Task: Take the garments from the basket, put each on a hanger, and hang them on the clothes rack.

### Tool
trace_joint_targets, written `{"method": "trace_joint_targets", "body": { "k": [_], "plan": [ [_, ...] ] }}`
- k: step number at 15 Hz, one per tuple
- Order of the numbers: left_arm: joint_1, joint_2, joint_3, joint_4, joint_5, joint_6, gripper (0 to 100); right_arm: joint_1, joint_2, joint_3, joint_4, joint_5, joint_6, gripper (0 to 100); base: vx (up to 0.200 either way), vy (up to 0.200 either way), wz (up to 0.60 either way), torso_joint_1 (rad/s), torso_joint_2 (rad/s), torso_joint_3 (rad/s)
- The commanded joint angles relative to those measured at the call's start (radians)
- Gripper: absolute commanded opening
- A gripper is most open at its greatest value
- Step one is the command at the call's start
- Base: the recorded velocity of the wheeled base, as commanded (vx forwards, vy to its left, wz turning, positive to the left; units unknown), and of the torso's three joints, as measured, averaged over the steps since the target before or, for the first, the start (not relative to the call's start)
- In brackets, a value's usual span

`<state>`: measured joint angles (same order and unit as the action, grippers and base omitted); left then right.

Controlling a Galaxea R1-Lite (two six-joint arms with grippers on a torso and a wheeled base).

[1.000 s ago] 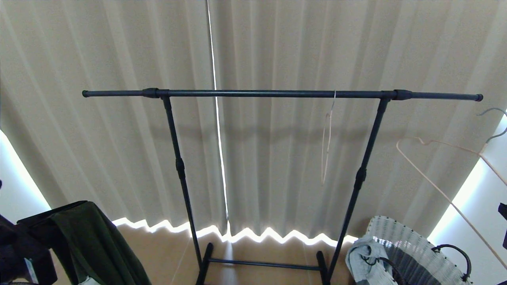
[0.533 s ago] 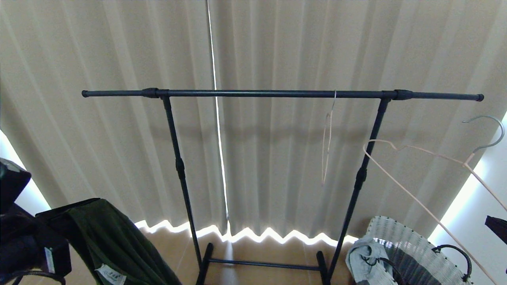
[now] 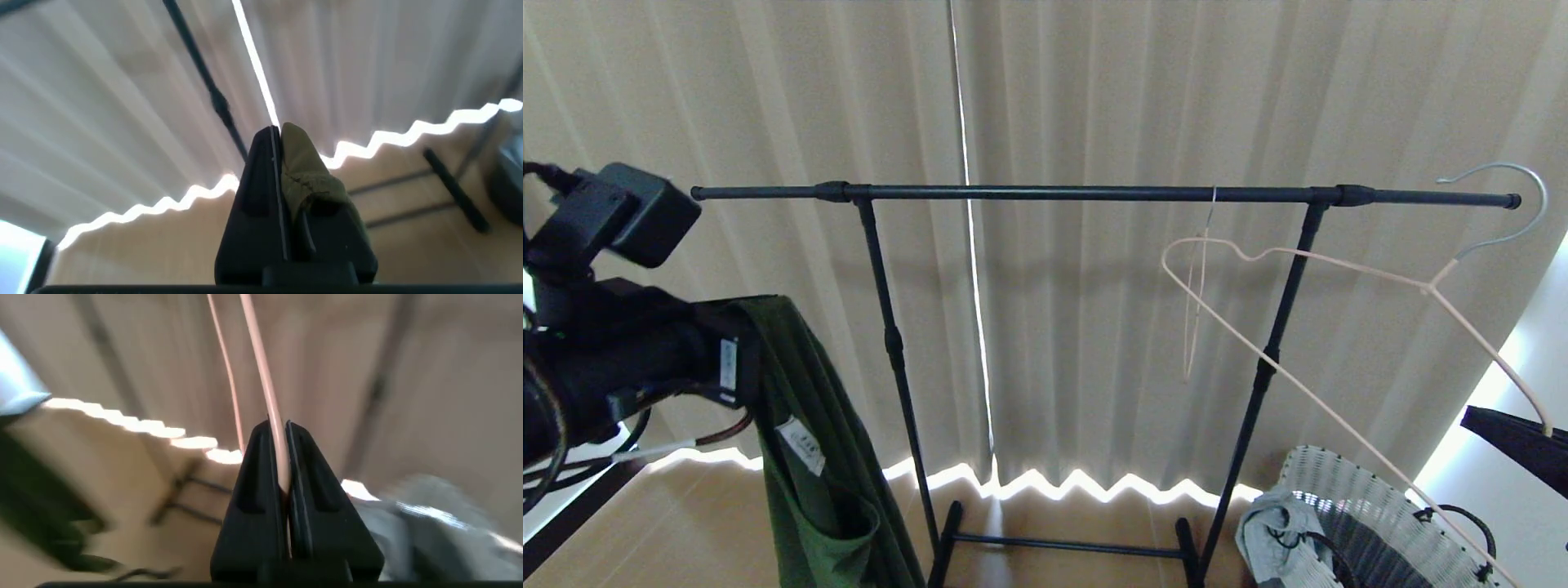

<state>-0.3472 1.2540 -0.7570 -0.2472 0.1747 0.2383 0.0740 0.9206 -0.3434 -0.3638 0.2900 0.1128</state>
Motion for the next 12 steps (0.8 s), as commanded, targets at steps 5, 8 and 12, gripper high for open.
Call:
{"method": "trace_joint_targets", "body": {
  "k": [5, 8, 12],
  "plan": [
    [-0.133, 0.306, -0.249, 0.006, 0.124, -0.131, 0, 0.355, 0.182, -0.144, -0.012, -0.006, 0.104, 0, 0.0, 0.0, 0.0, 0.0, 0.0, 0.0],
    [-0.165, 0.393, -0.344, 0.006, 0.167, -0.186, 0, 0.457, 0.234, -0.149, -0.014, -0.008, 0.107, 0, 0.0, 0.0, 0.0, 0.0, 0.0, 0.0],
    [-0.165, 0.432, -0.397, 0.006, 0.167, -0.211, 0, 0.521, 0.273, -0.163, -0.015, -0.008, 0.105, 0, 0.0, 0.0, 0.0, 0.0, 0.0, 0.0]
  ]
}}
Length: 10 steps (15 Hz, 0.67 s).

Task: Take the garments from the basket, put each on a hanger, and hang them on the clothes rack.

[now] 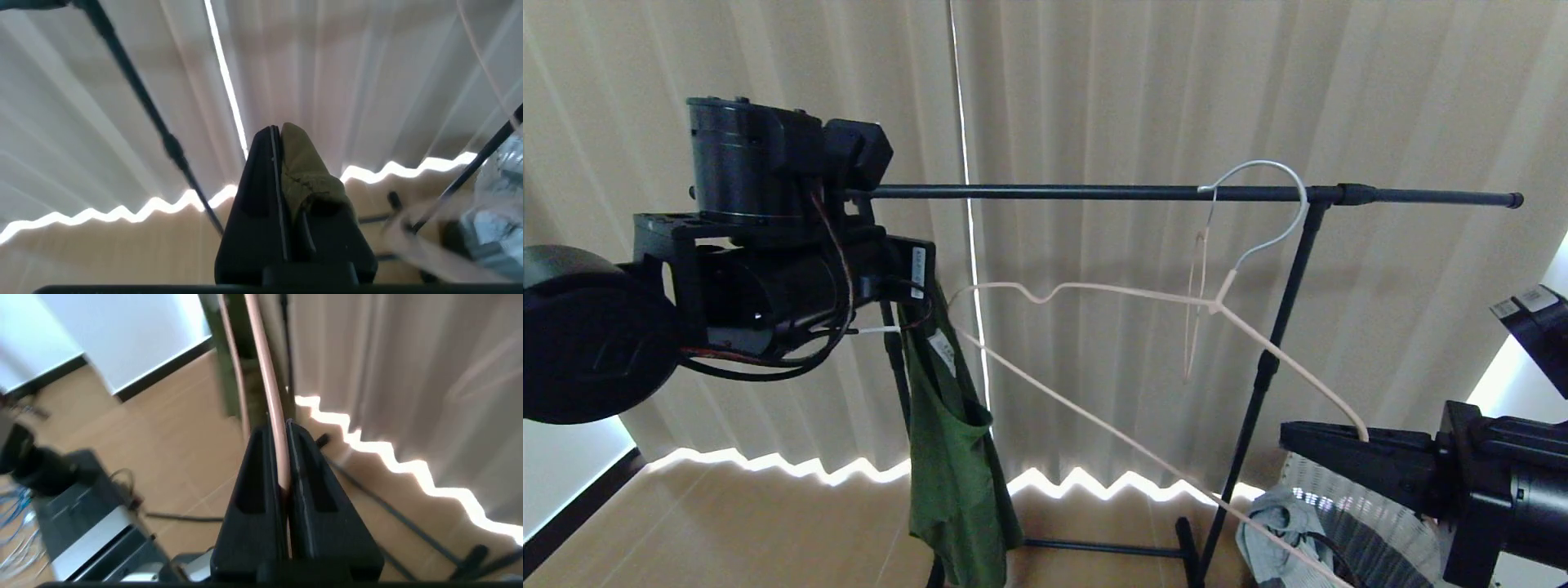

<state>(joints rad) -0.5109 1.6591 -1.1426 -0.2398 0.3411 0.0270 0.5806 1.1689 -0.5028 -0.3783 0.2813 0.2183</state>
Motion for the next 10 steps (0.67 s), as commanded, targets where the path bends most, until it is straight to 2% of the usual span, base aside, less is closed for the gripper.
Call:
{"method": "trace_joint_targets", "body": {
  "k": [1, 3, 10],
  "plan": [
    [-0.005, 0.028, -0.008, -0.001, 0.001, -0.001, 0, 0.038, 0.035, -0.011, 0.001, -0.001, 0.0, 0, 0.0, 0.0, 0.0, 0.0, 0.0, 0.0],
    [-0.011, 0.027, -0.008, -0.001, 0.001, -0.001, 0, 0.051, 0.064, -0.033, -0.001, -0.024, 0.0, 0, 0.0, 0.0, 0.0, 0.0, 0.0, 0.0],
    [-0.017, 0.027, -0.006, 0.019, 0.118, 0.001, 0, 0.067, 0.199, -0.148, -0.002, -0.085, 0.004, 0, 0.0, 0.0, 0.0, 0.0, 0.0, 0.0]
  ]
}}
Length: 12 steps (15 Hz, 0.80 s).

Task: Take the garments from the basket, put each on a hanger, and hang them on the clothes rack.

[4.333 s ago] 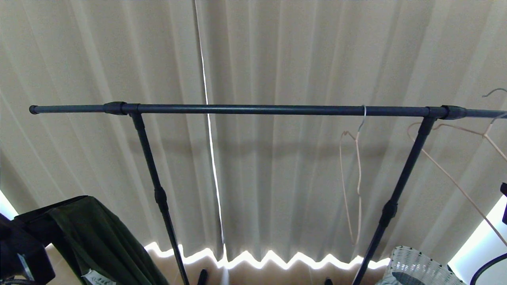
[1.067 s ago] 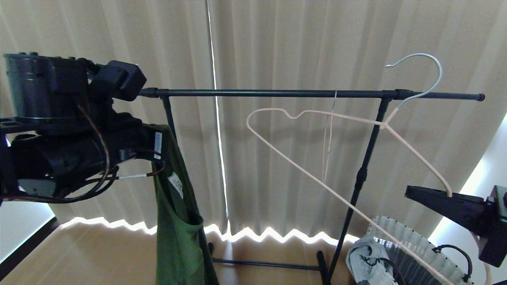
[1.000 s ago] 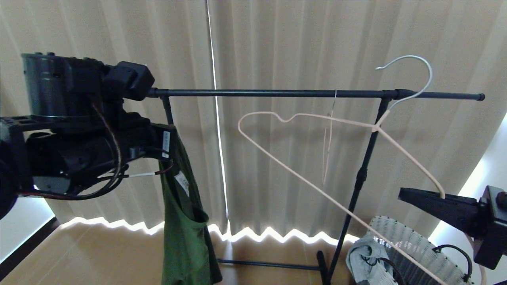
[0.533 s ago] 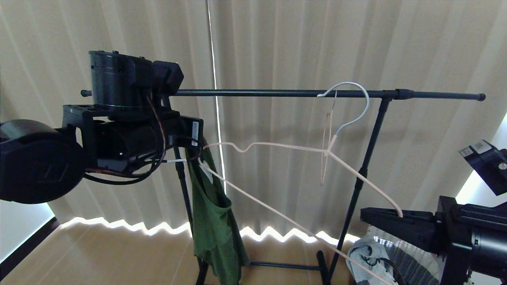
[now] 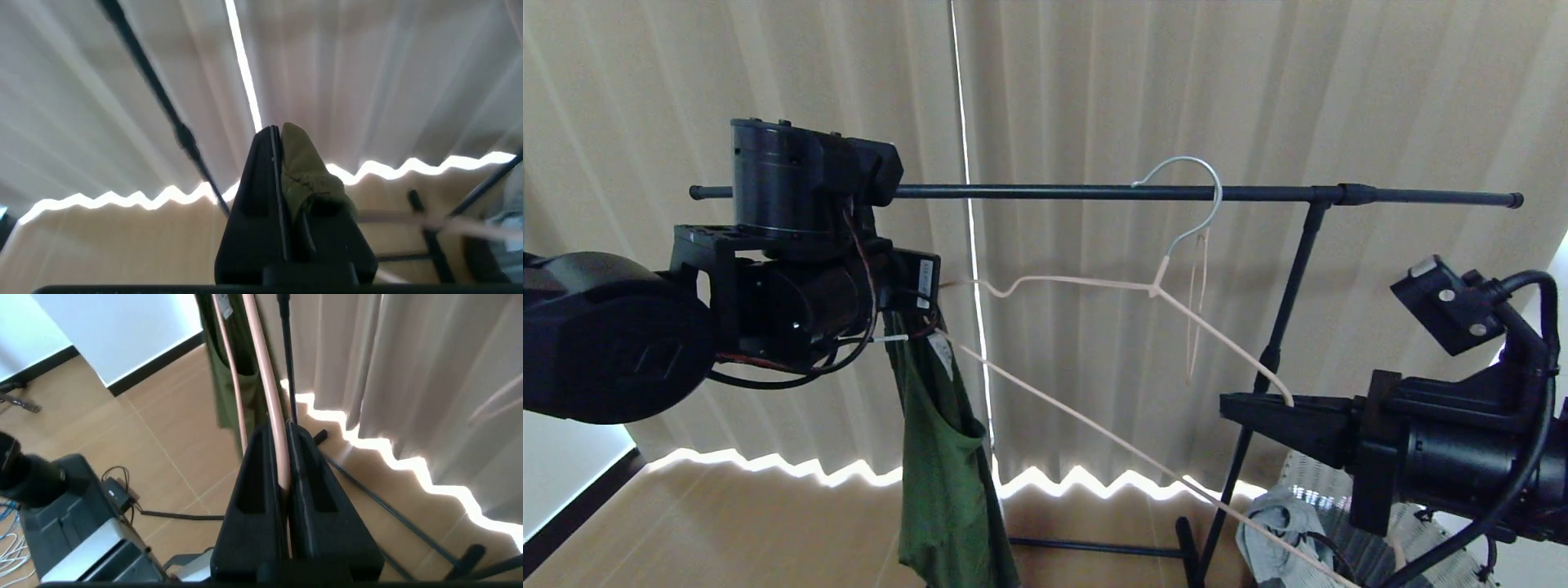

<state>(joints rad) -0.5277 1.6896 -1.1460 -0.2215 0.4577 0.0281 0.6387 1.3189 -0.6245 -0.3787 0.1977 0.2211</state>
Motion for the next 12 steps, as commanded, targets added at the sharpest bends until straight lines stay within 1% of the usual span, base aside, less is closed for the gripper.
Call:
{"method": "trace_joint_targets", "body": {
  "k": [1, 4, 5, 6, 9, 10, 11, 12],
  "plan": [
    [0.0, -0.004, -0.003, 0.005, 0.004, 0.0, 0, 0.032, 0.077, -0.05, -0.002, -0.018, 0.003, 0, 0.0, 0.0, 0.0, 0.0, 0.0, 0.0],
    [0.009, -0.004, -0.008, 0.005, 0.006, -0.002, 0, 0.081, 0.079, -0.046, 0.0, -0.024, 0.004, 0, 0.0, 0.0, 0.0, 0.0, 0.0, 0.0],
    [0.014, -0.004, -0.009, 0.005, 0.015, 0.0, 0, 0.09, 0.071, -0.041, 0.0, -0.024, 0.004, 0, 0.0, 0.0, 0.0, 0.0, 0.0, 0.0],
    [0.023, 0.001, -0.009, 0.004, 0.049, 0.0, 0, 0.099, 0.068, -0.034, 0.0, -0.024, 0.006, 0, 0.0, 0.0, 0.0, 0.0, 0.0, 0.0],
    [0.029, 0.009, -0.006, 0.004, 0.056, 0.0, 0, 0.099, 0.079, -0.05, -0.006, -0.026, 0.027, 0, 0.0, 0.0, 0.0, 0.0, 0.0, 0.0],
    [0.029, 0.005, -0.006, 0.004, 0.056, 0.0, 0, 0.098, 0.092, -0.057, -0.028, -0.029, 0.027, 0, 0.0, 0.0, 0.0, 0.0, 0.0, 0.0],
    [0.028, 0.004, -0.006, 0.005, 0.058, 0.0, 0, 0.098, 0.118, -0.06, -0.062, -0.049, 0.024, 0, 0.0, 0.0, 0.0, 0.0, 0.0, 0.0],
    [0.025, 0.004, -0.008, 0.005, 0.078, 0.001, 0, 0.098, 0.149, -0.067, -0.094, -0.09, 0.024, 0, 0.0, 0.0, 0.0, 0.0, 0.0, 0.0]
  ]
}}
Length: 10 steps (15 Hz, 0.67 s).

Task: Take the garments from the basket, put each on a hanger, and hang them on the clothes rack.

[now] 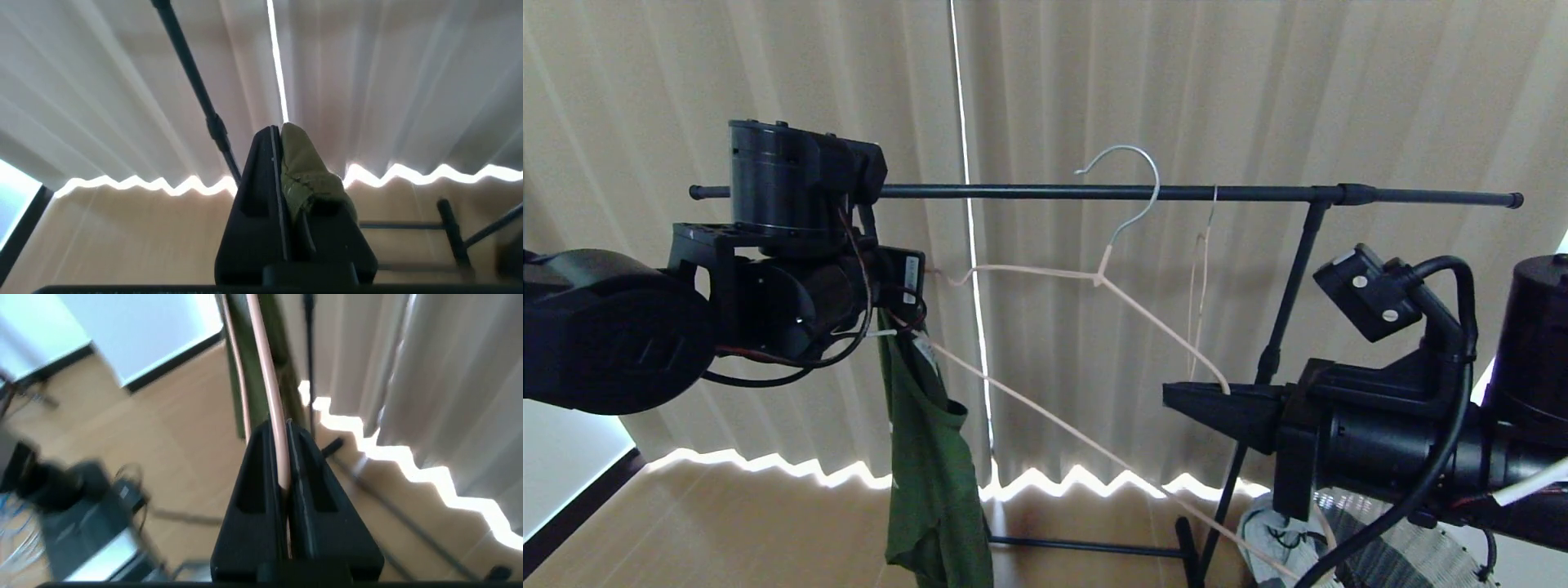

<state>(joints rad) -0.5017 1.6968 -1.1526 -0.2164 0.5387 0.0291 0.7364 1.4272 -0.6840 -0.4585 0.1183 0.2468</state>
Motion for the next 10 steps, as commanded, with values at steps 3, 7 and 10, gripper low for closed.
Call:
{"method": "trace_joint_targets", "body": {
  "k": [3, 7, 10],
  "plan": [
    [-0.003, -0.003, -0.003, 0.0, 0.032, 0.005, 0, 0.0, 0.111, -0.046, -0.029, -0.118, -0.001, 0, 0.0, 0.0, 0.0, 0.0, 0.0, 0.0],
    [-0.005, -0.008, 0.002, 0.0, 0.037, 0.005, 0, 0.001, 0.145, -0.061, -0.029, -0.126, -0.001, 0, 0.0, 0.0, 0.0, 0.0, 0.0, 0.0],
    [-0.015, -0.011, 0.002, -0.001, 0.04, 0.003, 0, 0.026, 0.187, -0.101, -0.029, -0.128, 0.019, 0, 0.0, 0.0, 0.0, 0.0, 0.0, 0.0]
  ]
}}
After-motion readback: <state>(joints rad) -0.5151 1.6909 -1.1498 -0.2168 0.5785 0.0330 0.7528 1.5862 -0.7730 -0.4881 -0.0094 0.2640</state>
